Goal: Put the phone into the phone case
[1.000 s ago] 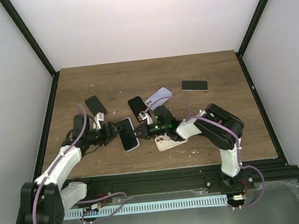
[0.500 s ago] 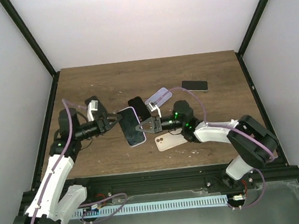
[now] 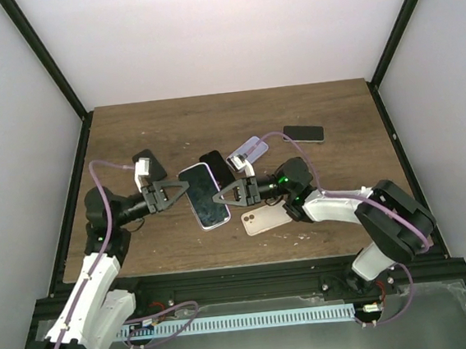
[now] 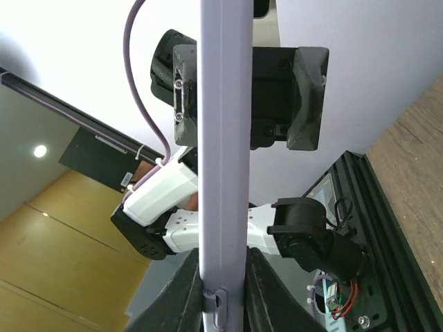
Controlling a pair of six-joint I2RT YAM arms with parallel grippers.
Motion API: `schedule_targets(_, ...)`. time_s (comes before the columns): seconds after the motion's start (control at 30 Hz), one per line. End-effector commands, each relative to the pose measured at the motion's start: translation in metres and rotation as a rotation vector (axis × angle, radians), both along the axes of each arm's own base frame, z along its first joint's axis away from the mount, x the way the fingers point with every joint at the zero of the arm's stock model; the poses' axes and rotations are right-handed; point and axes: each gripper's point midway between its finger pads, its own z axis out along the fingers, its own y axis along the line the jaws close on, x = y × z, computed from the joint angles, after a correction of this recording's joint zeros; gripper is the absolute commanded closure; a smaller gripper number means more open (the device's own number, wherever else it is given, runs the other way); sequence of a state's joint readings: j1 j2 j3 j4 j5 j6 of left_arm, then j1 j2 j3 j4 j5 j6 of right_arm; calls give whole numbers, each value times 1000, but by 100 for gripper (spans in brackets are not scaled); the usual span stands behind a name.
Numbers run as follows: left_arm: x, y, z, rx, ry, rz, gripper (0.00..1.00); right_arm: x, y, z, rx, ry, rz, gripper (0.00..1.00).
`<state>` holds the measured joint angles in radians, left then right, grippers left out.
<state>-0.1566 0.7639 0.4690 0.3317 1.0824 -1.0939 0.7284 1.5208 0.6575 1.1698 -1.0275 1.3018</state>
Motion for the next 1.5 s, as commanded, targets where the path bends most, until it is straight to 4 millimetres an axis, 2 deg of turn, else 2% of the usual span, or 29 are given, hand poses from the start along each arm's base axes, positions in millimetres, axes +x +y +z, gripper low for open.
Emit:
schedule_targets(0.0, -10, 1, 23, -66, -88, -26, 48, -7, -7, 25, 103, -69, 22, 89)
schedule_targets(0.17, -7, 2, 25, -95, -77, -13, 69, -7, -7, 23, 102, -66, 30, 88)
schedule_targets(0.27, -6, 2, 25, -90, -75, -6, 80, -7, -7, 20, 94, -60, 26, 83)
schedule_targets(0.37, -4, 2, 22, -72, -70, 7, 87, -6, -7, 17, 91, -48, 15, 76)
schedule_targets(0.47, 0, 3, 15, -29, -45, 25, 90, -4, -6, 15, 84, -38, 7, 75)
schedule_targets(0.67, 1, 4, 20, -14, -38, 37, 85, -1, -4, 13, 84, -18, 10, 86)
schedule_targets(0.7, 0, 3, 21, -16, -36, 32, 81, -1, -4, 13, 88, -16, 11, 86)
schedule_targets(0.77, 0, 3, 23, -21, -28, 30, 66, -1, -4, 14, 95, -16, 17, 87)
schedule_targets(0.83, 0, 3, 21, -18, -18, 32, 57, -2, -4, 14, 95, -18, 24, 88)
schedule_targets(1.03, 5, 5, 19, -19, -9, 57, 57, -6, -5, 10, 87, -22, 41, 88)
schedule_targets(1.13, 9, 7, 18, 0, -6, 84, 65, -7, -6, 8, 83, -24, 45, 88)
schedule_targets(1.23, 14, 8, 11, 27, 10, 108, 84, -7, -5, 4, 71, -18, 45, 86)
schedule_targets(1.3, 15, 8, 9, 34, 13, 107, 92, -6, -4, 2, 65, -14, 43, 80)
schedule_targets(1.37, 16, 8, 8, 38, 21, 102, 97, -5, -4, 0, 59, -4, 39, 75)
schedule_targets(1.47, 16, 6, 7, 42, 31, 92, 99, -1, -2, 1, 61, 8, 31, 77)
